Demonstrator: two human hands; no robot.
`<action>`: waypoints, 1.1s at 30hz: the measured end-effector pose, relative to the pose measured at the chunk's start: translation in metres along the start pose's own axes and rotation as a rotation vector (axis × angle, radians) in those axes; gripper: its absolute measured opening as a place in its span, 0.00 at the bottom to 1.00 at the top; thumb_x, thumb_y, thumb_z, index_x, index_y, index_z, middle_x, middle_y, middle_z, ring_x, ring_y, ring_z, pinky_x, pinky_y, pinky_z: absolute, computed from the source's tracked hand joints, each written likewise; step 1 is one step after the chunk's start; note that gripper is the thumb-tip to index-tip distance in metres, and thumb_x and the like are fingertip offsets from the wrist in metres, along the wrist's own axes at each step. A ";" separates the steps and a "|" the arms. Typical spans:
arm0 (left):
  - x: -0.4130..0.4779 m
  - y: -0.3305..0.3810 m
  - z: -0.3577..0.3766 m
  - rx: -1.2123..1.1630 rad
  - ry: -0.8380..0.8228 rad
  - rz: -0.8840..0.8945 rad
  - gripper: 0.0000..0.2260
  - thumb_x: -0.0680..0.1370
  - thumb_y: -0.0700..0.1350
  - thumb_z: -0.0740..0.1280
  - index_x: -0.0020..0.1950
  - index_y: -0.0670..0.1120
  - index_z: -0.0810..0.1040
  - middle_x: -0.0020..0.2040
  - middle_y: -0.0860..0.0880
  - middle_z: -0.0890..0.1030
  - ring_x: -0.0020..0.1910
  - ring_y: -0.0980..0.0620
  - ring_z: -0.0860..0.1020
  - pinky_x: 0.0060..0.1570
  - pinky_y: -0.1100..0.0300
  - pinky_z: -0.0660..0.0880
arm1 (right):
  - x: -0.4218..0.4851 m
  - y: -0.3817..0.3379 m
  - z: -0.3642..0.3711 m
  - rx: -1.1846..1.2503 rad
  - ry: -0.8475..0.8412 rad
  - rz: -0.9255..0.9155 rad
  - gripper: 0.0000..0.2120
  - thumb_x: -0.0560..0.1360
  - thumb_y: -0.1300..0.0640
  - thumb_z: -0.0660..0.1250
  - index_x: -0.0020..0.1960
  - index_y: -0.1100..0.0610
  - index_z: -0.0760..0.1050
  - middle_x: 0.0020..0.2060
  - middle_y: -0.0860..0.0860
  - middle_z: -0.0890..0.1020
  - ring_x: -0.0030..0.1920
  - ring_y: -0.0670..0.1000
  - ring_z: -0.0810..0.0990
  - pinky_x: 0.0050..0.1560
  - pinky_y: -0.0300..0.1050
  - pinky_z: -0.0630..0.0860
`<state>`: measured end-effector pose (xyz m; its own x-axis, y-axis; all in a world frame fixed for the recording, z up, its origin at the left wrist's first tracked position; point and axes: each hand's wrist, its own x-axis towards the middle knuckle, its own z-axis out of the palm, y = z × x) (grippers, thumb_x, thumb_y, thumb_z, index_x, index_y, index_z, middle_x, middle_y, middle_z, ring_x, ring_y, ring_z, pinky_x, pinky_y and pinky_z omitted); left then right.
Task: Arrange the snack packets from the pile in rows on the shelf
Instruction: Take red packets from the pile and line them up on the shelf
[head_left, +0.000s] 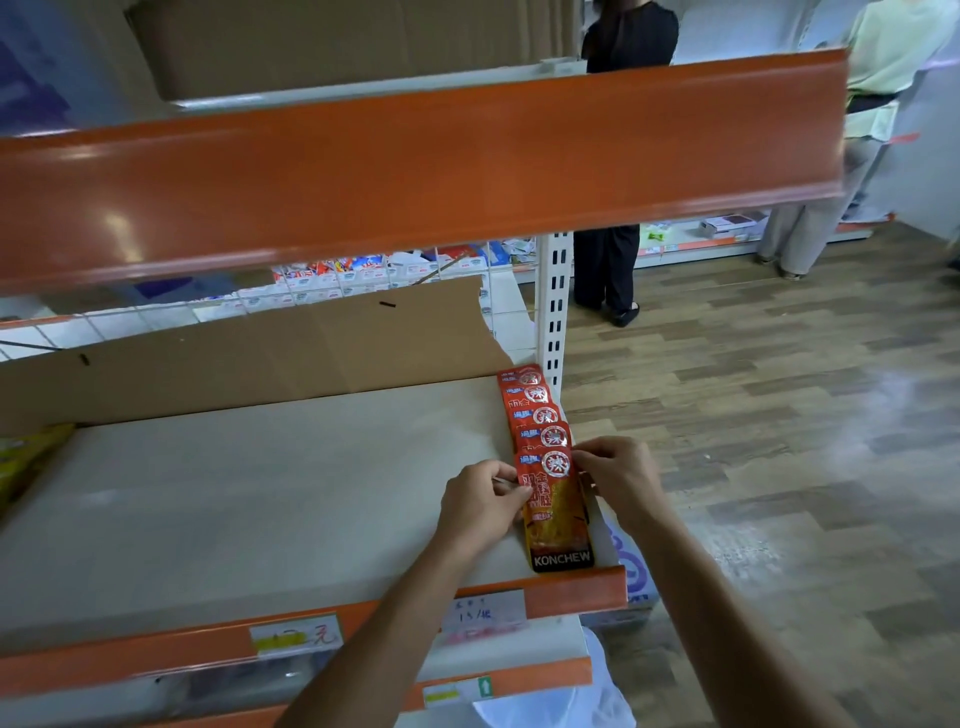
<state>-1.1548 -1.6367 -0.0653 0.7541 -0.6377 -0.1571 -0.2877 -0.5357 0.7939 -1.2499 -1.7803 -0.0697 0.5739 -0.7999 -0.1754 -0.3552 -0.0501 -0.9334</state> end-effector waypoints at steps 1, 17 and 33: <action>0.000 0.001 0.000 0.001 0.001 0.001 0.07 0.75 0.51 0.71 0.50 0.50 0.78 0.46 0.52 0.84 0.44 0.55 0.82 0.50 0.53 0.80 | 0.001 0.000 0.000 -0.003 0.000 -0.005 0.08 0.74 0.58 0.70 0.36 0.50 0.81 0.35 0.51 0.84 0.38 0.52 0.83 0.42 0.50 0.81; 0.003 0.006 -0.002 0.022 0.002 -0.007 0.09 0.76 0.51 0.70 0.52 0.49 0.78 0.46 0.51 0.84 0.44 0.54 0.82 0.51 0.54 0.80 | 0.006 0.001 0.006 -0.009 0.041 0.004 0.05 0.76 0.58 0.68 0.42 0.55 0.81 0.37 0.51 0.83 0.38 0.50 0.82 0.36 0.43 0.78; 0.007 0.012 0.001 0.054 0.030 -0.046 0.16 0.77 0.53 0.68 0.61 0.45 0.77 0.54 0.48 0.83 0.49 0.50 0.82 0.54 0.52 0.79 | 0.000 -0.001 0.004 0.020 0.029 -0.009 0.07 0.77 0.57 0.66 0.48 0.58 0.82 0.38 0.51 0.83 0.38 0.49 0.82 0.35 0.43 0.78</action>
<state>-1.1540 -1.6481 -0.0575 0.7842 -0.5955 -0.1744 -0.2834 -0.5938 0.7530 -1.2462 -1.7782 -0.0702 0.5551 -0.8167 -0.1576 -0.3351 -0.0462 -0.9411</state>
